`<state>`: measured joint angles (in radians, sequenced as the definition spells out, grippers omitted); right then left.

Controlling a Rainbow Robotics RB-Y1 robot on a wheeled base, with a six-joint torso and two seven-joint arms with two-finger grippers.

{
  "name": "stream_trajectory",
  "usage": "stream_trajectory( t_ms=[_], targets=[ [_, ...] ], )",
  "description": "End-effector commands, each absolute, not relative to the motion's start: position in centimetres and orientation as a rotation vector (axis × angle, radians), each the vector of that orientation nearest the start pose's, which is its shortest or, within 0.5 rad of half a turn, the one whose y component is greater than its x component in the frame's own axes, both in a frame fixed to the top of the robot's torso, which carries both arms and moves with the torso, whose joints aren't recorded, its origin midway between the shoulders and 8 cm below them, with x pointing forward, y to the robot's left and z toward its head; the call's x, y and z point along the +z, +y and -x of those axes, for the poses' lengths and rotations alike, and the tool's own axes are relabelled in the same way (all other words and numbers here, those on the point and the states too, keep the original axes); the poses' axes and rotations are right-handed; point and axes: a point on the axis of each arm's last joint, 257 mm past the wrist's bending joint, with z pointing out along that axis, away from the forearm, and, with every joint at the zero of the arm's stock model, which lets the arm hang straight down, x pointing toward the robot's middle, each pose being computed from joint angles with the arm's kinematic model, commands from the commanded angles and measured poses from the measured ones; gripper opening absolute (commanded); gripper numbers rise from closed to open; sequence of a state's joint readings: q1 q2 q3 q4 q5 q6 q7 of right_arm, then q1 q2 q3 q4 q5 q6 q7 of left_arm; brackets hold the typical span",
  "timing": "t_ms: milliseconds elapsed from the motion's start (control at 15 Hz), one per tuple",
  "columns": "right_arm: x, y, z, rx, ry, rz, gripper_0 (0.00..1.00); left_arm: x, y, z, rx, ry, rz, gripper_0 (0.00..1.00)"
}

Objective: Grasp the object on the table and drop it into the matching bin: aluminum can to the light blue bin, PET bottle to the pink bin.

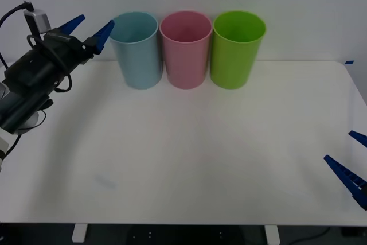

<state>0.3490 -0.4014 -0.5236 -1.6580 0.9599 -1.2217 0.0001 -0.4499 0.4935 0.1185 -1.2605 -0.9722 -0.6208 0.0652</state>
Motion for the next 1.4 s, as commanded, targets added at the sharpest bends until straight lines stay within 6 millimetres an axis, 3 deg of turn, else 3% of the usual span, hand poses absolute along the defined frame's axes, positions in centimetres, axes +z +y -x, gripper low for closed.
stream_trajectory(
  t_ms=[67,667,1000,1400],
  targets=[
    [-16.9,-33.0,-34.2,0.567,1.441,0.465,1.0,-4.8,27.3,-58.1,-0.53,1.306,-0.338,1.0],
    [-16.9,-33.0,-34.2,0.567,1.441,0.465,1.0,-8.8,36.1,-45.3,-0.475,1.347,-0.413,1.0],
    [-16.9,-33.0,-34.2,0.567,1.441,0.465,1.0,-10.6,38.2,-40.0,-0.413,1.402,-0.463,1.0],
    [-16.9,-33.0,-34.2,0.567,1.441,0.465,1.0,-12.9,39.6,-36.1,-0.384,1.439,-0.464,1.0]
  ],
)
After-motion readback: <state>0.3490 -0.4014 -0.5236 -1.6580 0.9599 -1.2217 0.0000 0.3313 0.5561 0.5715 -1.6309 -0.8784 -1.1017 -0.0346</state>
